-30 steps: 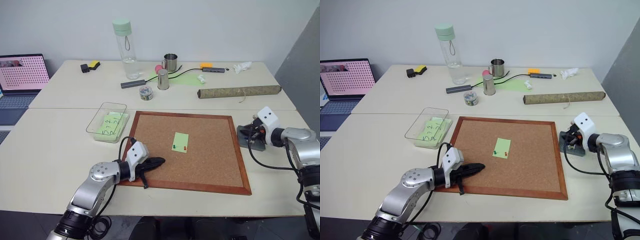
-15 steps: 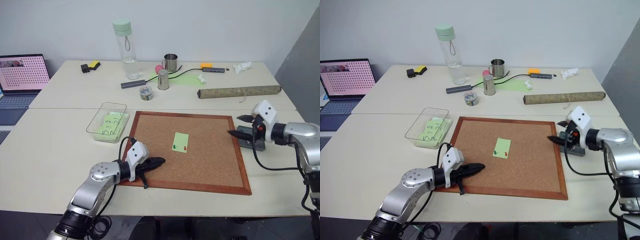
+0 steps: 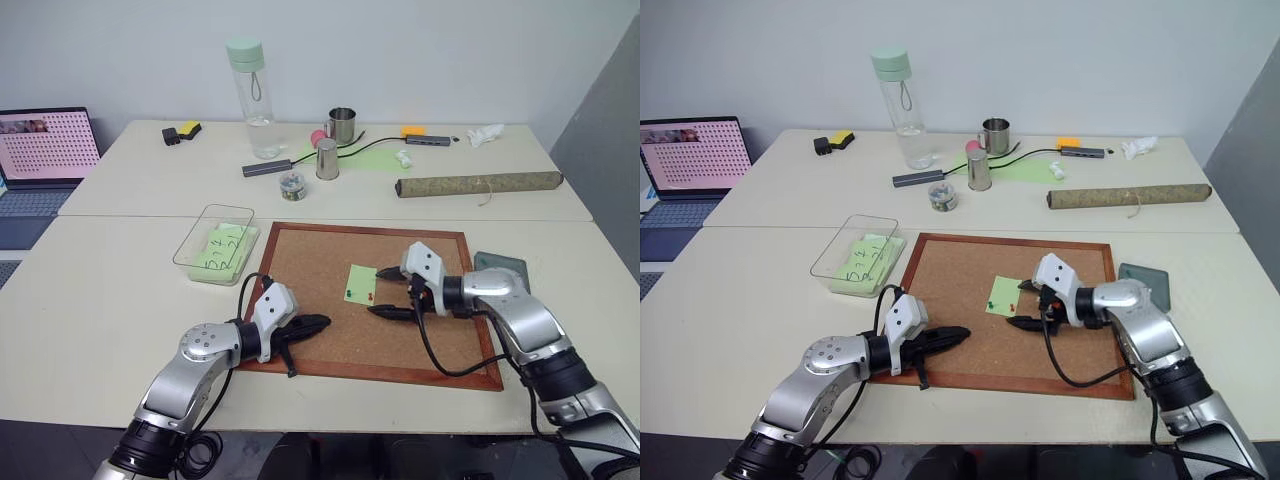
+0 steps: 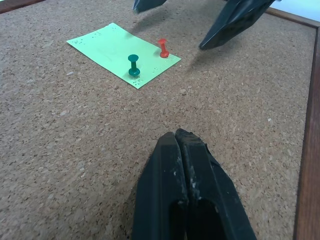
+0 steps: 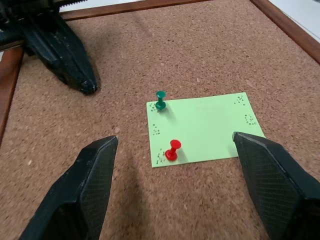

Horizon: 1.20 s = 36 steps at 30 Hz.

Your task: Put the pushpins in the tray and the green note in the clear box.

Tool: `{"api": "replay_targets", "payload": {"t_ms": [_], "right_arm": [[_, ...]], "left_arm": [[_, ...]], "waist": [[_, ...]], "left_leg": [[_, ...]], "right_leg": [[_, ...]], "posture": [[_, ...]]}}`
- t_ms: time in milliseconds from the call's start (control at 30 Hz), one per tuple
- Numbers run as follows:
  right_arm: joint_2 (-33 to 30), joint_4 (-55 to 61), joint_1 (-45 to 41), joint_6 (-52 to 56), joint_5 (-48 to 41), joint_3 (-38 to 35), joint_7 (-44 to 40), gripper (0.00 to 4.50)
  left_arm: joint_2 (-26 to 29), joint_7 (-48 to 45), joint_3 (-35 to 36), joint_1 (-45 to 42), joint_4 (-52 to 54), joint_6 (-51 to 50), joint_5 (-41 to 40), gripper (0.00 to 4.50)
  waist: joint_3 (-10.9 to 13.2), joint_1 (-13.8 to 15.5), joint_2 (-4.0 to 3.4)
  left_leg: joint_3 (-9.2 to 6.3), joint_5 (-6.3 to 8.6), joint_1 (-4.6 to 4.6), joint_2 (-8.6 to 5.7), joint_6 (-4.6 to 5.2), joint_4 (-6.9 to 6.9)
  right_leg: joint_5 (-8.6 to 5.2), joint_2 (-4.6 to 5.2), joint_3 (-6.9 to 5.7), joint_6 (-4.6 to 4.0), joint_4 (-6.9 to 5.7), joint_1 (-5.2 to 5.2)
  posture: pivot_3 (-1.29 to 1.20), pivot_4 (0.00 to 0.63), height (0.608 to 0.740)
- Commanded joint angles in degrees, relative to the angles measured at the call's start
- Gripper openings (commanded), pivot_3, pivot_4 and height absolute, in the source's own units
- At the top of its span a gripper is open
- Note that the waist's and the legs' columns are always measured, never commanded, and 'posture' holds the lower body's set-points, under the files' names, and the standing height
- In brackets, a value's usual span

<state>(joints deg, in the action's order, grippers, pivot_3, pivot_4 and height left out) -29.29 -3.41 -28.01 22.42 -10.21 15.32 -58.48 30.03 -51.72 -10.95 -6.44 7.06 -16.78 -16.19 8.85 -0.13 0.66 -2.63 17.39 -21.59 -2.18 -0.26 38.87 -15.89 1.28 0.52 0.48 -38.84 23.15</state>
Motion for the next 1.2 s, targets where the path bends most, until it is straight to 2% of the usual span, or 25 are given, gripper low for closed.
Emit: {"api": "replay_targets", "payload": {"t_ms": [33, 67, 133, 233, 433, 633, 1200], "right_arm": [[1.2, -1.9, -1.3, -1.7, -0.8, -0.7, -0.8, 3.85], [1.4, -2.7, -1.4, -2.0, -0.8, -0.8, -1.0, 3.48], [1.8, -3.8, -1.5, -2.4, -0.9, -1.0, -1.3, 3.32], [2.2, -4.9, -1.5, -2.7, -0.8, -0.9, -1.6, 2.6], [3.0, -5.7, -1.3, -2.5, -1.1, -1.1, -1.9, 1.5], [3.3, -5.3, -1.3, -1.3, -1.8, -1.4, -2.7, 0.11], [5.1, -2.2, -2.7, 11.3, -8.8, -6.1, -0.1, 0.01]], "left_arm": [[0.9, 0.0, -1.8, 2.2, -1.5, -1.3, 2.1, 0.0], [0.9, 0.0, -1.8, 2.3, -1.5, -1.3, 2.2, 0.0], [0.9, 0.0, -1.8, 2.3, -1.5, -1.3, 2.2, 0.0], [0.9, 0.0, -1.7, 2.4, -1.5, -1.4, 2.3, 0.0], [0.9, 0.1, -1.6, 2.8, -1.2, -1.4, 2.4, 0.0], [1.1, 0.4, -1.4, 3.1, -0.9, -1.5, 2.3, 0.0], [0.9, 0.6, -1.6, 3.2, -1.6, -1.3, 2.6, 0.0]], "waist": [[0.0, 0.0, 0.0], [0.0, 0.0, 0.0], [0.0, 0.0, 0.0], [0.0, 0.0, 0.0], [0.0, 0.0, 0.0], [0.0, 0.0, 0.0], [0.0, 0.0, -0.01]], "left_leg": [[-0.01, 0.0, 0.0, 0.0, 0.0, 0.0], [-0.01, 0.0, 0.0, 0.0, 0.0, 0.0], [0.0, 0.0, 0.0, 0.0, 0.0, -0.01], [0.0, 0.0, 0.0, 0.0, 0.0, -0.01], [0.0, 0.0, 0.01, 0.0, 0.0, -0.01], [0.0, 0.0, 0.01, 0.0, 0.0, -0.01], [-0.01, 0.0, 0.01, 0.01, 0.0, -0.03]], "right_leg": [[0.0, 0.0, -0.01, 0.0, 0.0, 0.0], [0.0, 0.0, -0.01, 0.0, 0.0, 0.0], [0.0, 0.0, 0.0, 0.0, 0.0, 0.0], [0.0, 0.0, 0.0, 0.0, 0.0, 0.0], [0.0, 0.0, 0.0, 0.0, -0.01, 0.0], [0.0, 0.0, 0.0, 0.0, -0.01, 0.0], [0.0, 0.0, 0.0, 0.0, -0.01, 0.01]], "posture": [[0.0, 0.15, 0.74], [0.0, 0.15, 0.74], [0.0, 0.15, 0.74], [0.0, 0.15, 0.74], [0.0, 0.15, 0.74], [0.0, 0.15, 0.74], [0.0, 0.15, 0.74]]}}
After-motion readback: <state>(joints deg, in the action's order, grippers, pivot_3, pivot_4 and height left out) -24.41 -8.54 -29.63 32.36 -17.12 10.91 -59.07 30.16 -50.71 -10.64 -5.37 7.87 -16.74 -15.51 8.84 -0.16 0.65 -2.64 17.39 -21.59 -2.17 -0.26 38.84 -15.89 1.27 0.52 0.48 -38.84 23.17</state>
